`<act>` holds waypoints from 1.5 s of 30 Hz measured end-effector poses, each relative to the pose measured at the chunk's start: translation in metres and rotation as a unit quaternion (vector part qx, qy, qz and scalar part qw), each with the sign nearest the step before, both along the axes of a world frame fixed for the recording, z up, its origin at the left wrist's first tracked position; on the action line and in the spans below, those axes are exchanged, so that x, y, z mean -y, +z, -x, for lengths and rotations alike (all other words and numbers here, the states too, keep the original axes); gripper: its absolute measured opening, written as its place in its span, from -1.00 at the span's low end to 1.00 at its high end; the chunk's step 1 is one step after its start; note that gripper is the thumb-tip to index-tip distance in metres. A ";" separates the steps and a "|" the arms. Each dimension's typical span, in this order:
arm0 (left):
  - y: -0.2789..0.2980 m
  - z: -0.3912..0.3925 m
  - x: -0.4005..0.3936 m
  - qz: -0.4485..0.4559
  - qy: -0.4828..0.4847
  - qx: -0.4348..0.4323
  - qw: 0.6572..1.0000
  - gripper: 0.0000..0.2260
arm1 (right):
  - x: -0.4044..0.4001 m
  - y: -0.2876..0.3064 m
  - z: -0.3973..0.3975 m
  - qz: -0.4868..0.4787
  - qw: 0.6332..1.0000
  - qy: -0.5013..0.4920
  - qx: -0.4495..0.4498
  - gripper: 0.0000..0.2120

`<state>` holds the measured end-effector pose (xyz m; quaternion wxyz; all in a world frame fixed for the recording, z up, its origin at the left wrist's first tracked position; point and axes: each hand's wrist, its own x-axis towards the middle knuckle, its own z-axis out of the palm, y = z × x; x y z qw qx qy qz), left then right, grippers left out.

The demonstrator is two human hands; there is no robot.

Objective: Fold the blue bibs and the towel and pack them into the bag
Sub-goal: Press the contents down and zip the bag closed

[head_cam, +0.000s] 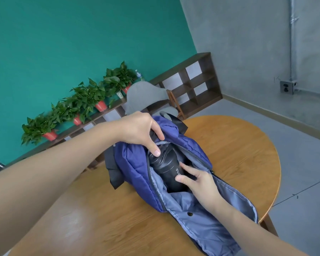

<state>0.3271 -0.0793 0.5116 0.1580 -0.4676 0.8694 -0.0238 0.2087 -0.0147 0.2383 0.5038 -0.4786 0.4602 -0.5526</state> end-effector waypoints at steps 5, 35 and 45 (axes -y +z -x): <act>-0.004 -0.015 -0.004 0.018 0.001 0.006 1.000 -0.51 | 0.008 0.000 -0.005 -0.032 0.995 0.007 -0.096 -0.56; 0.001 -0.047 -0.020 0.003 0.021 -0.042 0.999 -0.44 | 0.004 0.024 -0.029 0.029 0.991 -0.029 -0.127 -0.25; 0.005 -0.045 -0.014 0.025 -0.002 -0.017 1.000 -0.41 | 0.004 0.002 -0.057 0.105 0.988 -0.041 -0.107 -0.43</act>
